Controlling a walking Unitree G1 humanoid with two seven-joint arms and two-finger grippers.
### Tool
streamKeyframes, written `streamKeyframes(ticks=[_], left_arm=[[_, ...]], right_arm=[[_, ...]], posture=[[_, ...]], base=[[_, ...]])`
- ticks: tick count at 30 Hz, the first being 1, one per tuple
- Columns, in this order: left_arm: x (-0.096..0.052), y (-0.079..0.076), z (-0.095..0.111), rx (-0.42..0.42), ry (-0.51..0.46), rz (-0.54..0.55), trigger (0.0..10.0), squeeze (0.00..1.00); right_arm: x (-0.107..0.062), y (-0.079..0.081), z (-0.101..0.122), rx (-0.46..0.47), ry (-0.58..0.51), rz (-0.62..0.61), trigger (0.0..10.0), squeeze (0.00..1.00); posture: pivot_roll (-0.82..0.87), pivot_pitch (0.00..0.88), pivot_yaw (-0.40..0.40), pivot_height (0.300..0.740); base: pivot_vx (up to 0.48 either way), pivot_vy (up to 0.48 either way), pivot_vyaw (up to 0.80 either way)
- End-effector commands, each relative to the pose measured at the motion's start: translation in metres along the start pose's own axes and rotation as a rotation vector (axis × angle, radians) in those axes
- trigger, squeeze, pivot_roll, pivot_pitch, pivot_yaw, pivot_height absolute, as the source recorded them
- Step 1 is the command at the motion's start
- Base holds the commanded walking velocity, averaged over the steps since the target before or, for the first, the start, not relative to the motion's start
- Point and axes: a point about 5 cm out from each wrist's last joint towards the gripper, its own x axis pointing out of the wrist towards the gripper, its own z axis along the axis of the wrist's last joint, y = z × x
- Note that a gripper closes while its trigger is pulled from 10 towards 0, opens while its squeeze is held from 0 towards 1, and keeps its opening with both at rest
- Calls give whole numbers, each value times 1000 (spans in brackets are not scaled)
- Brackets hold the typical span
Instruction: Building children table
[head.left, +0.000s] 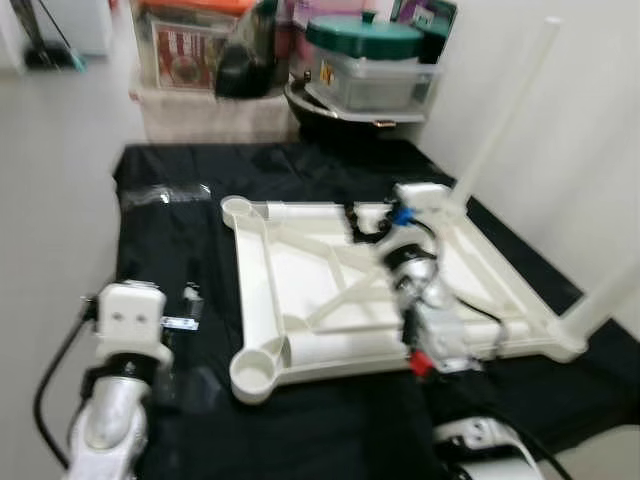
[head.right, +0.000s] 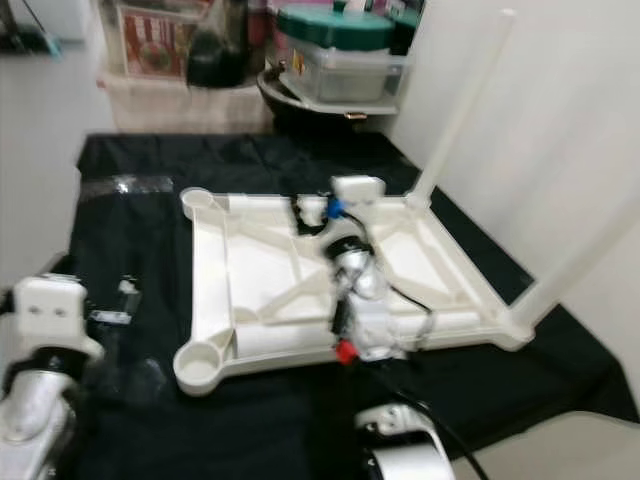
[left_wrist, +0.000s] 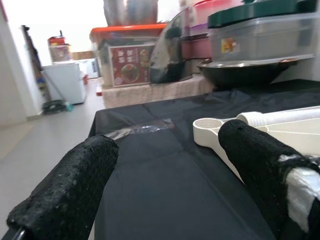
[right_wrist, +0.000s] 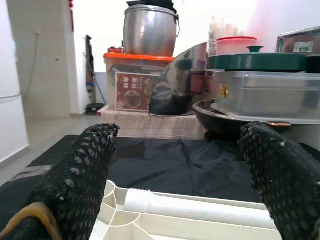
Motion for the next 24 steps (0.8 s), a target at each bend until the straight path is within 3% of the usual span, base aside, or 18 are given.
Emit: streamKeyframes(ticks=[1,4,9,11,13,15,17,18,21,24], left_arm=[[-1,-6,-2,-7,17,-23,10000,0],[-1,-7,-2,-10,17,-25,10000,0],[0,-7,-1,-10,17,-24,10000,0],[-1,-8,-2,-8,19,-22,10000,0],[-1,-6,-5,-6,39,-2,10000,0],[-1,-6,-5,-6,39,-2,10000,0],[-2,-1,-9,6,63,31,10000,0],[-2,-1,-9,6,63,31,10000,0],[-2,3,-12,12,78,57,10000,0],[-2,3,-13,14,82,59,10000,0]], right_arm=[[-4,-11,-2,-12,24,-39,10000,0],[-3,-11,-5,-16,71,-37,10000,0],[2,-1,0,62,158,-10,10000,0],[4,6,0,75,193,35,10000,0],[4,23,0,96,249,163,10000,0],[4,23,0,96,249,163,10000,0],[-1,36,-15,75,383,240,10000,0],[-1,36,-15,75,383,240,10000,0],[-10,37,-45,108,596,193,10000,0],[-15,39,-54,146,669,182,10000,0]], posture=[[118,0,-163,740],[118,0,-164,740],[117,0,-166,740],[117,0,-166,740],[115,0,-167,740],[115,0,-167,740],[123,0,-177,740],[123,0,-177,740],[132,0,-188,740],[131,0,-190,740]], base=[[0,480,0],[0,360,0],[0,0,0],[0,0,0],[0,0,0],[0,0,0],[0,0,0],[0,0,0],[0,0,0],[0,0,0]])
